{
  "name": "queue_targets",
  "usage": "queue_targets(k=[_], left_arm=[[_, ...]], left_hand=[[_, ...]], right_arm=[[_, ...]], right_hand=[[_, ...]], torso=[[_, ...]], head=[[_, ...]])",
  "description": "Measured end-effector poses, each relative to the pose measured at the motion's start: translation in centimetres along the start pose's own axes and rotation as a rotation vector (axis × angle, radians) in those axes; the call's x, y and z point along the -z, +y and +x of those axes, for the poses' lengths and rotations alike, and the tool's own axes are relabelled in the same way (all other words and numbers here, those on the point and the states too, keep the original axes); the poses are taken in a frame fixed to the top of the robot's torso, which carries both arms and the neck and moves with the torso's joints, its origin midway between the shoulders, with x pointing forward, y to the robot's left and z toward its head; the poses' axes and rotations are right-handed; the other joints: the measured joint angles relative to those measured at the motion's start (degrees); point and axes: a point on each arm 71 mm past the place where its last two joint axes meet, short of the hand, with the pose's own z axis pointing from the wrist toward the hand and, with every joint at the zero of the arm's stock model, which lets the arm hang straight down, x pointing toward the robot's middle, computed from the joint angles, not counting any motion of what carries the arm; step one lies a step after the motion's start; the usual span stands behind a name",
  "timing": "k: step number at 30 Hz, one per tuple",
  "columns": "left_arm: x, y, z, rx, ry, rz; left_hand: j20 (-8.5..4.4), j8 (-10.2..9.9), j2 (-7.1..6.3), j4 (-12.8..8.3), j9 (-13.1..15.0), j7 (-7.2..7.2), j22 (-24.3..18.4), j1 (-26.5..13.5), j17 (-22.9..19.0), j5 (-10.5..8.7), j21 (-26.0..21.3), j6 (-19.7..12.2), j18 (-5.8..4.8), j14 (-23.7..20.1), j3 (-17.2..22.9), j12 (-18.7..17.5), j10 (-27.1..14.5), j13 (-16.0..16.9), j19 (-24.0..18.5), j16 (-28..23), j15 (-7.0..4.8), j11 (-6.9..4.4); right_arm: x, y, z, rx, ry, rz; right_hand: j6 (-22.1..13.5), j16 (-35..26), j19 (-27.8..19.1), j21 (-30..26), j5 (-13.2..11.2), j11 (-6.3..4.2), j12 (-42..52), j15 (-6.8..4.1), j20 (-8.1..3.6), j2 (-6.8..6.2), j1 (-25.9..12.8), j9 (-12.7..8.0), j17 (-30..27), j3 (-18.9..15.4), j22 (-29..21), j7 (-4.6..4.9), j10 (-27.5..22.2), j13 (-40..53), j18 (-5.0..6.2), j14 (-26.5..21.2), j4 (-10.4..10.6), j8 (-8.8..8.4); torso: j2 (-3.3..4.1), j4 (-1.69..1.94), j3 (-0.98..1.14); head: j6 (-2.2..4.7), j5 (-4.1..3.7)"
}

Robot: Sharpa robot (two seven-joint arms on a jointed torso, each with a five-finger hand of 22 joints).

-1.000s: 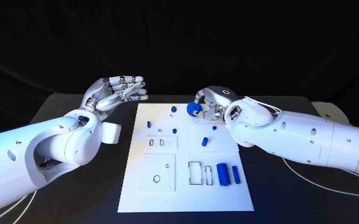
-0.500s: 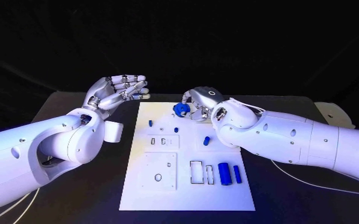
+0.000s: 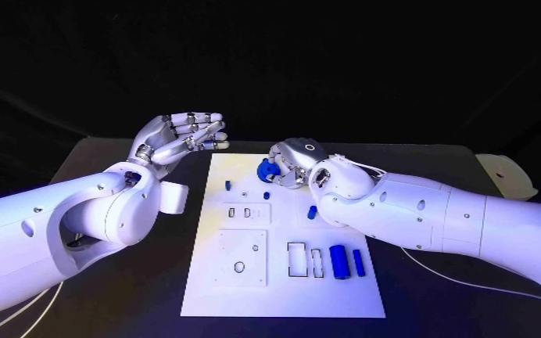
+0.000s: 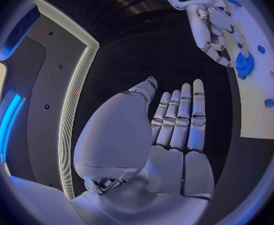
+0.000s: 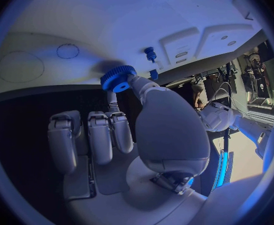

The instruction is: Assemble the parts on the task board

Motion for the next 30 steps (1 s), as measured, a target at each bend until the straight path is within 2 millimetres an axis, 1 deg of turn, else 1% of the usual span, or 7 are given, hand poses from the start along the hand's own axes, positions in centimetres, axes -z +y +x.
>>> queue_targets(k=[4, 14, 18, 20, 22, 25, 30], left_arm=[[0.0, 0.0, 0.0, 0.0, 0.0, 0.0], [0.0, 0.0, 0.0, 0.001, 0.001, 0.0], [0.0, 0.0, 0.0, 0.001, 0.001, 0.0], [0.0, 0.0, 0.0, 0.001, 0.001, -0.001], [0.0, 0.0, 0.0, 0.001, 0.002, -0.001], [0.0, 0.0, 0.0, 0.001, 0.002, -0.001], [0.0, 0.0, 0.0, 0.001, 0.001, -0.002]], left_hand=[[0.0, 0.0, 0.0, 0.0, 0.0, 0.0, 0.0, 0.0, 0.0, 0.0, 0.0, 0.0, 0.0, 0.0, 0.0, 0.0, 0.0, 0.0, 0.0, 0.0, 0.0, 0.0], [0.0, 0.0, 0.0, 0.0, 0.0, 0.0, 0.0, 0.0, 0.0, 0.0, 0.0, 0.0, 0.0, 0.0, 0.0, 0.0, 0.0, 0.0, 0.0, 0.0, 0.0, 0.0], [0.0, 0.0, 0.0, 0.0, 0.0, 0.0, 0.0, 0.0, -0.01, 0.0, 0.0, 0.0, 0.0, 0.0, 0.0, 0.0, 0.0, 0.0, 0.0, 0.0, 0.0, 0.0], [0.0, 0.0, 0.0, 0.0, 0.0, 0.0, 0.0, 0.0, -0.01, 0.0, 0.0, 0.0, 0.0, 0.0, 0.0, 0.0, 0.0, 0.0, 0.0, 0.0, 0.0, 0.0], [0.0, 0.0, 0.03, -0.01, -0.01, 0.0, -0.02, -0.03, 0.02, 0.0, 0.0, 0.0, 0.0, 0.0, 0.01, 0.0, 0.0, 0.0, 0.0, -0.08, 0.0, 0.0], [0.0, 0.0, 0.24, -0.16, -0.06, 0.0, -0.12, -0.24, 0.2, 0.0, 0.0, 0.0, -0.01, 0.0, 0.16, 0.0, 0.0, 0.0, 0.0, -0.23, 0.0, 0.0], [0.0, 0.0, 0.24, -0.16, -0.06, 0.0, -0.12, -0.24, 0.19, 0.0, 0.0, 0.0, 0.0, 0.0, 0.16, 0.0, 0.0, 0.0, 0.0, -0.22, 0.0, 0.0]], right_arm=[[-0.2, 0.1, 0.4, 0.0, 0.003, 0.002], [-0.9, 0.5, 0.6, 0.002, -0.002, 0.002], [-1.0, 0.7, 0.6, 0.002, -0.003, 0.0], [-1.1, 0.7, 0.7, 0.001, -0.002, -0.001], [-1.1, 0.8, 0.7, 0.001, -0.001, -0.002], [-1.1, 1.0, 1.0, -0.002, 0.004, -0.006], [-1.0, 1.3, 1.1, -0.011, 0.009, -0.014]], right_hand=[[-0.01, 0.0, 0.0, 0.0, 0.0, 0.0, 0.0, 0.0, 0.0, 0.0, 0.0, 0.01, 0.0, 0.0, 0.0, 0.01, 0.0, 0.0, 0.0, 0.0, 0.0, 0.0], [-0.17, 0.0, 0.0, 0.0, -0.29, 0.0, 0.0, 0.0, 0.0, -0.3, -0.32, 0.11, -0.01, 0.01, -0.01, 0.18, 0.0, -0.01, 0.0, 0.0, 0.01, 0.0], [-0.17, 0.0, 0.0, 0.0, -0.39, 0.0, 0.0, 0.0, 0.0, -0.19, -0.43, -0.06, -0.01, 0.08, -0.02, 0.18, 0.0, -0.01, 0.0, 0.0, 0.08, -0.39], [-0.29, 0.0, 0.0, 0.0, -0.77, 0.0, -0.13, 0.0, 0.01, -0.28, -0.94, -0.17, -0.01, 0.23, -0.02, 0.3, 0.0, -0.01, 0.0, 0.0, 0.24, -0.91], [-0.73, 0.0, 0.0, 0.0, -1.1, 0.0, -0.39, 0.0, 0.01, -0.55, -1.21, -0.37, -0.01, 0.29, -0.02, 0.74, 0.0, -0.01, 0.0, 0.0, 0.29, -1.56], [-1.64, 0.0, 0.0, 0.0, -2.61, 0.0, -0.61, 0.0, 0.01, -0.75, -2.01, -0.7, -0.01, 0.02, -0.02, 1.02, 0.0, -0.02, 0.0, 0.0, 0.63, -2.69], [-1.85, 0.0, -0.13, 0.0, -3.17, 0.42, -0.61, 0.22, 0.14, -1.03, -3.04, -0.76, -0.01, -0.64, -0.02, 1.23, -0.01, -0.02, 0.0, -0.22, 1.29, -3.2]], torso=[[0.01, -0.05, 0.07], [-0.01, -0.13, 0.07], [-0.01, -0.19, 0.07], [-0.01, -0.2, 0.07], [-0.01, -0.2, 0.07], [-0.01, -0.19, 0.07], [-0.05, -0.14, 0.06]], head=[[0.03, 0.1], [0.09, 0.14], [0.06, 0.1], [0.03, 0.08], [0.02, 0.04], [0.01, -0.01], [-0.07, -0.03]])
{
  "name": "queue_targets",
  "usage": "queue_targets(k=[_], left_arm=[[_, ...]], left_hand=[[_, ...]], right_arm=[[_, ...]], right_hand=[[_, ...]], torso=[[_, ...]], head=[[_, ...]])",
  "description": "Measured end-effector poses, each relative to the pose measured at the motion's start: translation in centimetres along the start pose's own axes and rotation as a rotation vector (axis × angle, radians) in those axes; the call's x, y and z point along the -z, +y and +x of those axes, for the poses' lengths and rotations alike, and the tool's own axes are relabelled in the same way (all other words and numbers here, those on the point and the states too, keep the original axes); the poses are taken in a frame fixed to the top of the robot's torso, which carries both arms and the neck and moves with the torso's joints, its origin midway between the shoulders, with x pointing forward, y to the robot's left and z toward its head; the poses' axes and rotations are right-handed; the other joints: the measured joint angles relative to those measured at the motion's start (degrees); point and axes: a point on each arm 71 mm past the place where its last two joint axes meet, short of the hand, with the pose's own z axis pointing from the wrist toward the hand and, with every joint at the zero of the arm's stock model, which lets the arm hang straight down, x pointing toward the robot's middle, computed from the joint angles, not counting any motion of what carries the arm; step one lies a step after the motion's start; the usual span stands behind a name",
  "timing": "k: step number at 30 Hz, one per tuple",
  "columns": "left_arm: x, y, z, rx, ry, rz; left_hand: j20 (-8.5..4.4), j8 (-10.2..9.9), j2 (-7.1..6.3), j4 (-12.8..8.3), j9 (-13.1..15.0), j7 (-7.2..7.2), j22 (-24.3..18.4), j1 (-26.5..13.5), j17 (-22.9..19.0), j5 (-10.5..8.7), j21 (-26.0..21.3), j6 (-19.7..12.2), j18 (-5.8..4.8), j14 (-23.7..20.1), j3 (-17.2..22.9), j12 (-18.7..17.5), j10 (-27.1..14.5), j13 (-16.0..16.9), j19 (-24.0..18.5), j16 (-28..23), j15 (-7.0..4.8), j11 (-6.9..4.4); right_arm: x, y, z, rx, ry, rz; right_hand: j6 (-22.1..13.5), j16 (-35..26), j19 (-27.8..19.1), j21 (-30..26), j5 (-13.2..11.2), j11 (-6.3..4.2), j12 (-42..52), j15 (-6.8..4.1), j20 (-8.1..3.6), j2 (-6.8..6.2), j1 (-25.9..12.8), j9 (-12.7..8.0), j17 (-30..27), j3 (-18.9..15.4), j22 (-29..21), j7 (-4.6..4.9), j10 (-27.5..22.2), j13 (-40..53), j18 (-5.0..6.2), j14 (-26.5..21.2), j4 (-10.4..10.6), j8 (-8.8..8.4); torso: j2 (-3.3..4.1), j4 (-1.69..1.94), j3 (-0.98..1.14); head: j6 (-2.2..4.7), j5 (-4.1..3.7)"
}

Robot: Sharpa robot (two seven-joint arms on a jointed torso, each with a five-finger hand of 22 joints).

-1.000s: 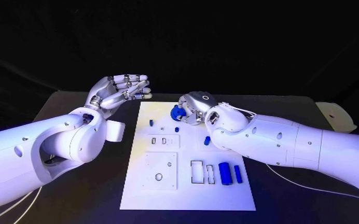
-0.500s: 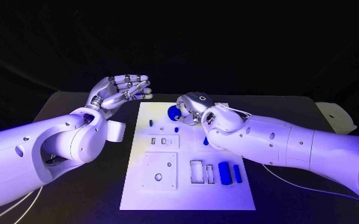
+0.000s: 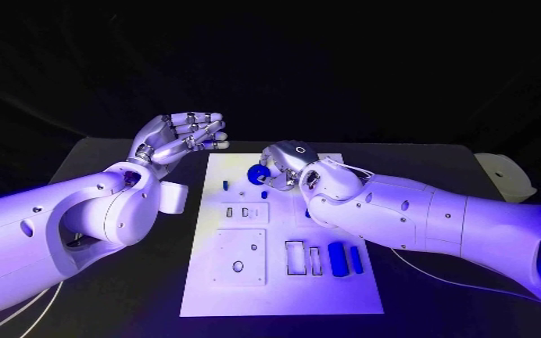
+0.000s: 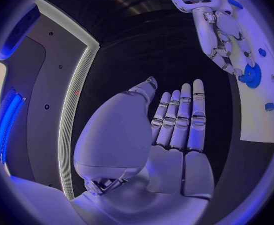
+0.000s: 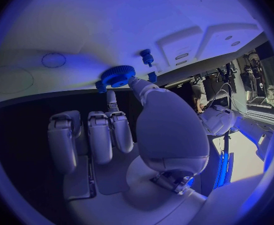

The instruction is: Assemble the parts on the task board

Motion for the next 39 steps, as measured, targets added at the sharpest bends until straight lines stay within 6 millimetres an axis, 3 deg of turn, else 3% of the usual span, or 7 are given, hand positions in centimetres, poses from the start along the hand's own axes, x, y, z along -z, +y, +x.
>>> queue_targets(k=[8, 20, 24, 27, 31, 39], left_arm=[[0.0, 0.0, -0.1, -0.001, -0.002, -0.002], [0.0, 0.1, -0.2, -0.002, -0.003, -0.005], [-0.1, 0.1, -0.4, -0.003, -0.005, -0.007], [-0.1, 0.2, -0.6, -0.003, -0.004, -0.008], [-0.2, 0.3, -0.8, -0.003, -0.003, -0.01], [-0.6, 0.6, -0.9, -0.002, 0.011, -0.014]], left_hand=[[0.0, 0.0, -0.23, 0.0, 0.0, 0.0, 0.0, -0.23, -0.01, 0.0, 0.0, 0.0, 0.0, 0.0, 0.0, 0.0, 0.0, 0.0, 0.0, 0.0, 0.0, 0.0], [0.0, 0.0, -0.23, 0.0, 0.01, 0.0, 0.01, -0.22, 0.04, 0.0, 0.0, 0.0, 0.0, -0.21, 0.0, 0.0, -0.21, 0.0, 0.0, 0.0, 0.21, -0.21], [0.0, -0.21, -0.23, 0.0, 0.01, 0.0, 0.01, -0.22, 0.04, 0.0, 0.0, 0.0, 0.0, -0.21, 0.0, 0.0, -0.43, 0.0, 0.0, 0.0, 0.21, 0.0], [0.0, -0.21, -0.23, 0.0, 0.01, 0.0, -0.05, -0.22, 0.16, 0.0, 0.0, 0.0, 0.0, -0.21, 0.0, 0.0, -0.42, 0.0, 0.0, 0.0, 0.21, -0.01], [0.0, -0.21, -0.18, 0.0, 0.01, 0.0, -0.05, -0.27, 0.41, 0.0, 0.0, 0.0, 0.0, -0.21, 0.0, 0.0, -0.15, 0.0, 0.0, 0.0, 0.21, -0.28], [-0.3, 0.16, -0.01, -0.31, 0.23, 0.1, -0.05, -0.9, 1.31, 0.0, 0.0, 1.34, -0.01, 1.15, 0.31, 0.75, 3.22, 0.22, 1.14, 0.0, -0.72, -0.92]], right_arm=[[0.3, -0.2, -0.1, -0.01, 0.0, -0.002], [1.2, -1.1, -0.6, -0.029, -0.007, 0.006], [2.3, -3.1, -2.2, -0.07, -0.03, 0.022], [3.4, -5.5, -4.1, -0.127, -0.051, 0.041], [5.0, -8.8, -6.3, -0.208, -0.07, 0.066], [7.6, -13.2, -7.8, -0.314, -0.055, 0.087]], right_hand=[[0.0, 0.0, 0.12, 0.0, -0.13, 0.0, -0.22, 0.0, 0.31, -0.08, -0.53, 0.0, 0.0, -0.71, 0.0, 0.0, 0.0, 0.0, 0.0, 0.0, 0.7, -0.51], [-0.5, 0.0, 0.12, 0.0, -0.1, 0.0, -0.22, 0.2, 0.31, 0.01, -1.04, -0.09, 0.04, -1.08, 0.04, 0.09, 0.0, 0.0, 0.01, 0.21, 1.12, -1.4], [-0.85, 0.0, 0.08, 0.0, 1.12, 0.41, -0.22, 0.41, 0.58, 1.89, 1.15, -0.21, 0.04, 0.61, 0.04, 0.44, 0.01, -0.01, 0.0, 0.0, -0.13, -2.47], [-0.68, 0.0, 0.11, 0.0, 0.69, 0.41, -0.98, 0.58, 0.73, 1.79, 3.28, -0.22, 0.04, 1.82, 0.03, 0.63, 0.01, -0.01, 0.01, 0.18, -1.5, -3.04], [-0.4, 0.0, 0.11, 0.0, -1.63, 0.52, -1.34, 0.63, 0.73, 1.33, 4.26, -0.31, 0.03, 2.06, 0.03, 0.84, -0.1, -0.01, 0.0, 0.21, -2.56, -3.68], [0.03, 0.23, 0.12, 0.0, -2.23, 0.61, -1.41, 0.62, 0.73, 0.14, 5.45, -0.34, 0.03, 1.9, 0.03, 0.41, -0.19, -0.01, 0.01, 0.22, -3.84, -4.22]], torso=[[-0.03, -0.05, 0.0], [-0.08, 0.05, 0.04], [-0.23, -0.09, 0.04], [-0.42, -0.37, 0.03], [-0.82, -0.9, 0.02], [-1.56, -1.63, 0.27]], head=[[-0.06, 0.16], [0.62, 0.14], [0.86, 0.15], [1.01, 0.18], [1.21, 0.27], [1.27, 0.49]])
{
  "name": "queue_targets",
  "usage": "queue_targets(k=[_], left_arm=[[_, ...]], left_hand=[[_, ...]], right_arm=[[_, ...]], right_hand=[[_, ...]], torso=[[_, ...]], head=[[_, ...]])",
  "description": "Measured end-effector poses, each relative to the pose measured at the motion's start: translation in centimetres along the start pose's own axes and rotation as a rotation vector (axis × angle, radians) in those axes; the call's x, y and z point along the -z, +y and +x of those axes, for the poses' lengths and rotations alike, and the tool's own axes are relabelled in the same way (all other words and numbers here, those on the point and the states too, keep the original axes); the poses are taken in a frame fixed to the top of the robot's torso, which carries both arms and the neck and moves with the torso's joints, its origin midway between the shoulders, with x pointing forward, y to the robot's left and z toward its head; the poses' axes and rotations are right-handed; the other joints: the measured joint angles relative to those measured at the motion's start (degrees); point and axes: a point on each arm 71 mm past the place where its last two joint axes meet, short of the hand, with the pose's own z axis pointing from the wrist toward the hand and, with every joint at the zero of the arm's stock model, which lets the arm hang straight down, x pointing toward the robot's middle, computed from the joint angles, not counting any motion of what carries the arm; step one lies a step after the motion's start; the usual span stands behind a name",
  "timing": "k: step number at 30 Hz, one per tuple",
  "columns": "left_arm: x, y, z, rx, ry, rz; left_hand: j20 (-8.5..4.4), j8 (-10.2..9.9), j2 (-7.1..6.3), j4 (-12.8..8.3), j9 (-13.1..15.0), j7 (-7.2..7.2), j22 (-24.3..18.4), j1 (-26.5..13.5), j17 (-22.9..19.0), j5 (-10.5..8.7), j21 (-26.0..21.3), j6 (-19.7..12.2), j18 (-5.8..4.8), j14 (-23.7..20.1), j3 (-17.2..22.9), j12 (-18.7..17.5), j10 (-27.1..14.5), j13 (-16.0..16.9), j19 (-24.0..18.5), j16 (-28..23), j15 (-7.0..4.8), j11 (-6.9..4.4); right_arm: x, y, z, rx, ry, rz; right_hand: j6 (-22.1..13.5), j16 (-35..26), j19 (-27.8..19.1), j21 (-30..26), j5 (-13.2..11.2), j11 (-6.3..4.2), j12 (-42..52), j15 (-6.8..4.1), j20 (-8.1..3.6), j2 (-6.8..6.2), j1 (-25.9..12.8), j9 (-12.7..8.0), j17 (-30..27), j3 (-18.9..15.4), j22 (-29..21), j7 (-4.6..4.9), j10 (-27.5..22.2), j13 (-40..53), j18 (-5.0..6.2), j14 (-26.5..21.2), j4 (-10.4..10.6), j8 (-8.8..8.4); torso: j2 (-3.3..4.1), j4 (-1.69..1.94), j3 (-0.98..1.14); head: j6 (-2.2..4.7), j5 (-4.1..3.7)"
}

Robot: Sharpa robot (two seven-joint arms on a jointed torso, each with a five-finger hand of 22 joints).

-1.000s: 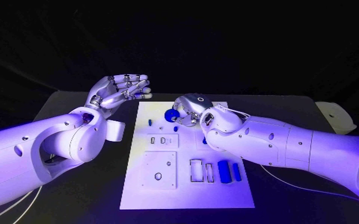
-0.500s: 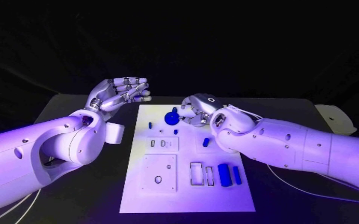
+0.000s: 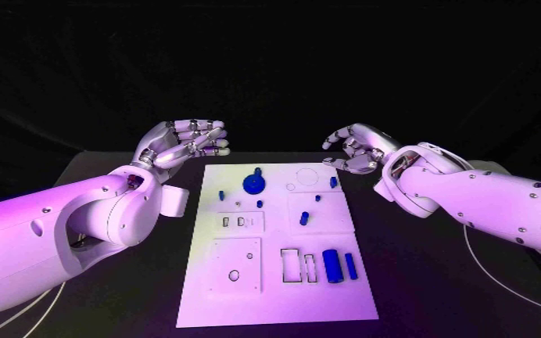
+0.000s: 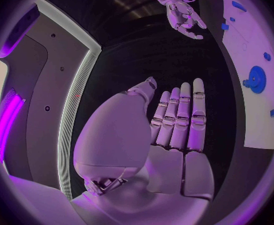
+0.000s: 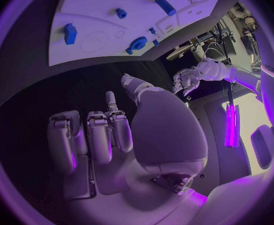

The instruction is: Assemble the parts on the task board

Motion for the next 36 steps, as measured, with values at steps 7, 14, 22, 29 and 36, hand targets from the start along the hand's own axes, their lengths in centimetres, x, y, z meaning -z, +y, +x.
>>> queue_targets(k=[7, 14, 22, 29, 36], left_arm=[[-0.1, 0.1, -0.1, -0.007, 0.015, 0.001], [-0.1, 0.2, -0.1, -0.012, 0.024, 0.001], [0.0, 0.2, -0.2, -0.016, 0.028, 0.001], [0.0, 0.2, -0.1, -0.017, 0.029, 0.002], [0.0, 0.2, -0.2, -0.018, 0.029, 0.002]], left_hand=[[-0.31, 0.22, 0.0, -0.16, 0.1, -0.1, 0.0, 0.0, 0.34, 0.0, 0.4, 0.52, 0.0, 0.32, 0.64, 0.01, 0.81, 0.0, 0.31, 0.0, -0.31, -0.41], [-0.31, 0.22, 0.0, -0.16, 0.09, -0.1, 0.0, 0.0, 0.39, 0.0, 0.4, 0.52, 0.0, 0.31, 0.64, 0.0, 1.01, 0.0, 0.31, 0.0, -0.31, -0.21], [-0.31, 0.22, -0.3, -0.16, 0.09, -0.1, 0.01, -0.3, 0.51, 0.0, 0.4, 0.51, 0.0, 0.31, 0.64, 0.0, 1.0, -0.1, 0.31, 0.0, -0.31, -0.21], [-0.31, 0.22, -0.3, -0.31, 0.08, -0.1, 0.01, -0.29, 0.56, 0.0, 0.4, 0.52, 0.0, 0.31, 0.79, -0.27, 1.0, -0.13, 0.31, 0.0, -0.31, -0.21], [-0.31, 0.22, -0.3, -0.31, 0.01, -0.1, 0.01, -0.29, 0.62, 0.0, 0.4, 0.51, 0.0, 0.31, 0.79, -0.27, 1.0, -0.18, 0.31, 0.0, -0.31, -0.21]], right_arm=[[0.8, -2.5, -0.5, -0.013, 0.022, 0.031], [1.3, -4.3, 0.5, -0.012, 0.062, 0.063], [1.3, -5.1, 1.6, -0.007, 0.101, 0.079], [1.1, -5.2, 2.2, 0.001, 0.12, 0.082], [1.0, -5.4, 2.9, 0.009, 0.144, 0.091]], right_hand=[[0.2, 0.0, 0.0, 0.0, 0.45, 0.0, 0.0, 0.0, 0.0, -0.23, 0.84, -0.08, 0.0, 0.32, 0.0, -0.2, 0.0, 0.0, 0.0, 0.0, -0.63, -0.55], [-0.01, 0.0, 0.0, 0.0, 0.78, 0.0, -0.44, 0.0, 0.0, -0.47, 1.07, -0.27, -0.01, 0.21, -0.01, 0.01, 0.0, 0.05, 0.0, 0.0, -1.07, -1.44], [-1.94, 0.0, 0.0, 0.0, 1.78, 0.15, -0.44, 0.13, 0.0, -0.61, 2.11, -0.76, -0.01, 0.47, -0.01, 0.48, 0.16, 0.04, 0.0, -0.13, -1.75, -3.55], [-2.32, 0.0, 0.0, 0.0, 1.78, 0.15, -0.68, 0.21, -0.01, -0.61, 2.11, -0.84, -0.02, 0.32, -0.02, 0.45, 0.16, 0.04, 0.0, -0.21, -1.9, -3.77], [-2.31, 0.13, 0.0, 0.0, 1.78, 0.15, -0.68, 0.21, 0.0, -0.61, 2.11, -0.89, -0.02, 0.32, -0.02, 0.45, 0.15, 0.04, 0.0, -0.21, -1.89, -3.77]], torso=[[-0.26, -0.38, 0.35], [-0.24, -0.31, 0.39], [-0.19, -0.23, 0.35], [-0.19, -0.23, 0.29], [-0.21, -0.2, 0.3]], head=[[-0.19, 0.02], [-0.52, -0.11], [-1.04, -0.14], [-1.33, -0.01], [-1.73, 0.05]])
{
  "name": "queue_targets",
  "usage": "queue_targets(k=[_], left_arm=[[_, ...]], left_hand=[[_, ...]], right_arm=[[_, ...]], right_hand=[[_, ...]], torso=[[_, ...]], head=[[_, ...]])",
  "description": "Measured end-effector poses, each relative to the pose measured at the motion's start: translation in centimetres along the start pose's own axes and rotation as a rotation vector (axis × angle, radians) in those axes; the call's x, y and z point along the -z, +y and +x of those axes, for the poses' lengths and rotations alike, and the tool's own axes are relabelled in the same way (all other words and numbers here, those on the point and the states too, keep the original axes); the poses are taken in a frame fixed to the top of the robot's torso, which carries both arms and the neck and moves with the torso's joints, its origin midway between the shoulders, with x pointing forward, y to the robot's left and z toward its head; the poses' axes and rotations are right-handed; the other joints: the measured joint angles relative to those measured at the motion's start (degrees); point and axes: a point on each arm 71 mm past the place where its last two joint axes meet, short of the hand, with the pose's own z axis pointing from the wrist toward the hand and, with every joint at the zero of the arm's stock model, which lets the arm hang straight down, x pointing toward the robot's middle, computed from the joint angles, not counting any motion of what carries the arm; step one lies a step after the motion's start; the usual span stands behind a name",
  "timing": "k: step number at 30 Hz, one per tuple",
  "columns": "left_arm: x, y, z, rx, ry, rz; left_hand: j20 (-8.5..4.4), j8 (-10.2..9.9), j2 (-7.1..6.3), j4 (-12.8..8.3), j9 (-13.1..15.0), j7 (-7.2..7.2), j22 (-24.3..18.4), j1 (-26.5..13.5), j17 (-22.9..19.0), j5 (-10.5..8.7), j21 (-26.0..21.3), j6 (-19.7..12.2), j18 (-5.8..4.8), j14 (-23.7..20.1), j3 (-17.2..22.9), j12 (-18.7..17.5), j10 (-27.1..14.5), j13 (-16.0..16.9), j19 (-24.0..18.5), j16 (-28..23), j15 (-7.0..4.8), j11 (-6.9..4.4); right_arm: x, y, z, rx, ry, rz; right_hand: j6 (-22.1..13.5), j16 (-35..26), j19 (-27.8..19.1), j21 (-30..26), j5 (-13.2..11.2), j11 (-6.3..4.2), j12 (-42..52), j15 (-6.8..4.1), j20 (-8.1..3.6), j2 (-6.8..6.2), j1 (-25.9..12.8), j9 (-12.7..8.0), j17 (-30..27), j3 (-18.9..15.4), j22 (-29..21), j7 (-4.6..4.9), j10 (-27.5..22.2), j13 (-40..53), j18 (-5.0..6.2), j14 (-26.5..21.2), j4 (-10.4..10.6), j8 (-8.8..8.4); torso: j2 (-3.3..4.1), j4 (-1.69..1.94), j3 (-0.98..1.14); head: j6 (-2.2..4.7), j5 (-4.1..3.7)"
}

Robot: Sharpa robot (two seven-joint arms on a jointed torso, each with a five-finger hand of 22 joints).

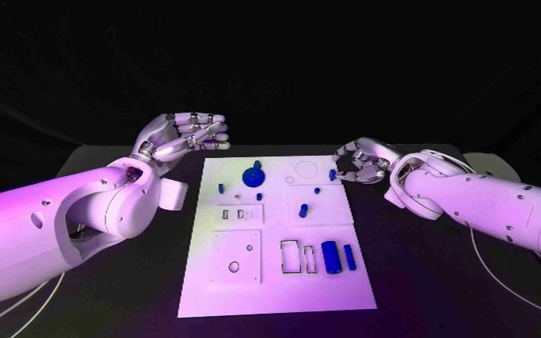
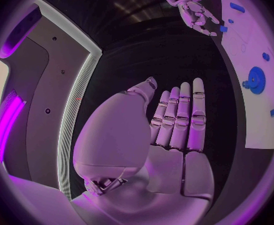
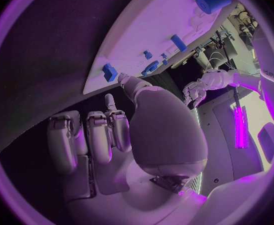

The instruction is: Assemble the parts on the task board

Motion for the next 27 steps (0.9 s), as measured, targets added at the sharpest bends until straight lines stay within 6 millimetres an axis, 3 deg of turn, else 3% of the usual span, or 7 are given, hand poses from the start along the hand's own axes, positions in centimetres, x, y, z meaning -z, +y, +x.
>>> queue_targets(k=[10, 27], left_arm=[[0.0, 0.0, -0.1, -0.001, -0.002, 0.0], [0.1, 0.0, -0.1, -0.002, -0.001, -0.001]], left_hand=[[0.0, 0.0, 0.0, 0.0, 0.0, 0.0, 0.0, 0.0, 0.0, 0.0, 0.0, 0.0, 0.0, 0.0, 0.0, -0.27, 0.0, 0.0, 0.0, 0.0, 0.0, 0.0], [0.0, 0.0, 0.0, -0.11, 0.0, 0.0, 0.0, 0.0, 0.0, 0.0, 0.0, 0.0, 0.0, 0.0, 0.11, -0.27, -0.03, 0.01, -0.01, 0.0, 0.0, 0.03]], right_arm=[[-0.2, -0.1, 0.7, 0.008, 0.022, 0.009], [-0.8, 0.0, 1.6, 0.013, 0.032, 0.027]], right_hand=[[0.45, 0.09, 0.0, 0.0, 0.0, 0.0, 0.0, 0.0, 0.0, 0.0, 0.0, 0.0, 0.0, 0.0, -0.01, 0.23, 0.0, -0.01, 0.0, 0.0, 0.0, -0.22], [4.29, 0.09, 0.0, 0.0, 0.0, -0.01, 0.78, 0.2, 0.41, 0.47, -0.47, 0.26, -0.01, 0.33, 0.04, 0.02, -0.01, -0.02, 0.0, 0.2, 0.0, 0.69]], torso=[[0.0, -0.11, 0.07], [0.0, -0.07, 0.12]], head=[[-0.48, 0.45], [-0.87, 0.36]])
